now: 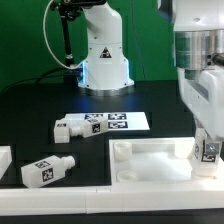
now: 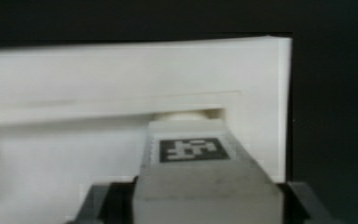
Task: Assemble one leg
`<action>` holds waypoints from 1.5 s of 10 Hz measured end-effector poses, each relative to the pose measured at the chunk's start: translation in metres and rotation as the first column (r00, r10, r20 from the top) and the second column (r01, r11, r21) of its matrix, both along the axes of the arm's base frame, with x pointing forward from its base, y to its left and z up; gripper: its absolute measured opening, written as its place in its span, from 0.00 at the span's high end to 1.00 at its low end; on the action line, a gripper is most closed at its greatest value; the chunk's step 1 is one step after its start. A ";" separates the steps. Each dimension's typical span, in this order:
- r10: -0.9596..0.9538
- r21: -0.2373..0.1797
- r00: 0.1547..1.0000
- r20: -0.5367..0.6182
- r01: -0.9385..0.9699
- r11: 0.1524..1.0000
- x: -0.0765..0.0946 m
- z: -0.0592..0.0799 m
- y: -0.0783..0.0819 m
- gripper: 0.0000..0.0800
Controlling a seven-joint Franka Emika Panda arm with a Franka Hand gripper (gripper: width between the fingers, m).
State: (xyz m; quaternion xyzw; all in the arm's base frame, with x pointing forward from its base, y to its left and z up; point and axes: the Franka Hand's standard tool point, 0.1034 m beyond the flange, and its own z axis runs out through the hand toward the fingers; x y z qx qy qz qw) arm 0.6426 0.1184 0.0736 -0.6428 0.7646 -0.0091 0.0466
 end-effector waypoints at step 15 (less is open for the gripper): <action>0.912 -0.135 0.408 -0.046 -0.907 0.399 0.000 -0.003 -0.003 0.40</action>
Offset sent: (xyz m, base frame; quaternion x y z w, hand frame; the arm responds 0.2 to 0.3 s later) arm -0.0219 0.0054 -0.0077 -0.0438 0.0102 -0.3462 0.9371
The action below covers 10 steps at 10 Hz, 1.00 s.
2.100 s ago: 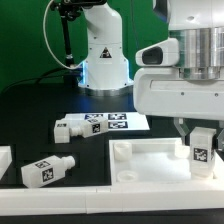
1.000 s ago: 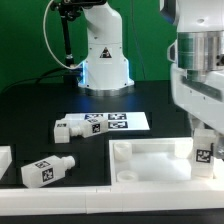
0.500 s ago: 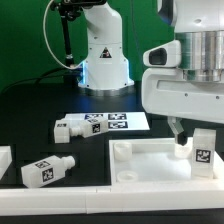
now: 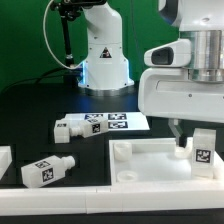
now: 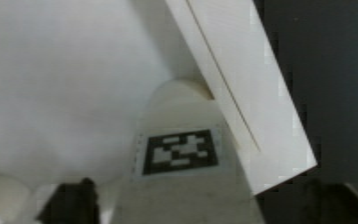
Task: Assemble one leg
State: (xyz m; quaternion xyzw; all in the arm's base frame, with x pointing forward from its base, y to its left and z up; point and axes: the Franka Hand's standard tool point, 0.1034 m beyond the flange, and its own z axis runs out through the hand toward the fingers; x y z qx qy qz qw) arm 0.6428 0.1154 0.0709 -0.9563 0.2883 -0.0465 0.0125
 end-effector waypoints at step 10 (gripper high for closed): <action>-0.941 0.130 0.306 -0.146 0.949 0.289 -0.001 -0.002 -0.003 0.64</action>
Offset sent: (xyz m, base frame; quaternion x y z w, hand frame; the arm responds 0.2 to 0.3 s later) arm -0.0089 -0.0130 0.0015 -0.0378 0.0005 0.3062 0.9512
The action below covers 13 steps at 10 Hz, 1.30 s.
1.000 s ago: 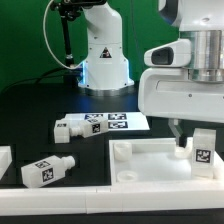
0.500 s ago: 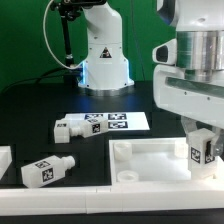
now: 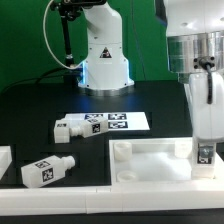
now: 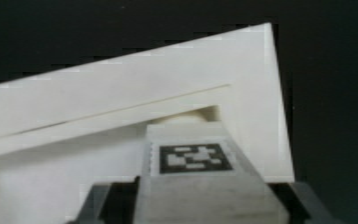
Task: Assemble one leg
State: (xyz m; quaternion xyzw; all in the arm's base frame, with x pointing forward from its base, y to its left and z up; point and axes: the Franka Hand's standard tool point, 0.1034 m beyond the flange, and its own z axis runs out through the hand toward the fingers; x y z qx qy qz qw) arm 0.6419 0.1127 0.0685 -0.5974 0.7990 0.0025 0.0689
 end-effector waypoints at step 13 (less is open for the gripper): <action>0.982 -0.192 0.181 -0.054 -0.967 0.168 0.004 0.004 0.002 0.31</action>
Offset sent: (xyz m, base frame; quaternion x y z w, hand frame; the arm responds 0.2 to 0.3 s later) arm 0.0049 0.0235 -0.0004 -0.0114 -0.1551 -0.4252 0.8916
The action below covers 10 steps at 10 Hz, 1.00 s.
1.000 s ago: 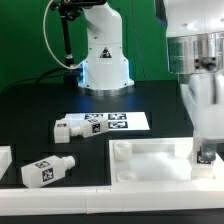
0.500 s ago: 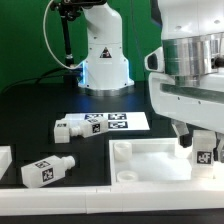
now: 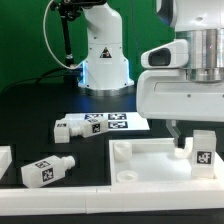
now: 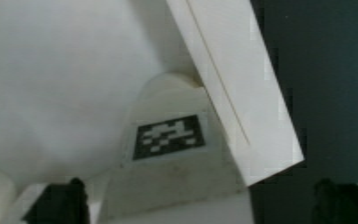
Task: Assemble one leg
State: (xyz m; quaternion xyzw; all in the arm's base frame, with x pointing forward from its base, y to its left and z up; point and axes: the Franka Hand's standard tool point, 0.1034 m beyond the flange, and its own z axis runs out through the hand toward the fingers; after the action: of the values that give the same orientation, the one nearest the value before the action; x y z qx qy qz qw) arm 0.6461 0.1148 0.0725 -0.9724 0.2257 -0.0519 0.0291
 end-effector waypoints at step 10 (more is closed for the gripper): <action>-0.944 0.081 0.278 -0.180 0.960 0.267 -0.002 -0.004 0.001 0.64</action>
Offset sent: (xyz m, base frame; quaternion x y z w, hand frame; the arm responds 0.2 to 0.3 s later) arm 0.0000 0.0000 0.0000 0.0000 0.0000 0.1938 0.9810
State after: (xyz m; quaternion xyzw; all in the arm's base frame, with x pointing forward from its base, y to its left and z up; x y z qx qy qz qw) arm 0.6439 0.1158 0.0687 -0.6374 0.7677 0.0074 0.0659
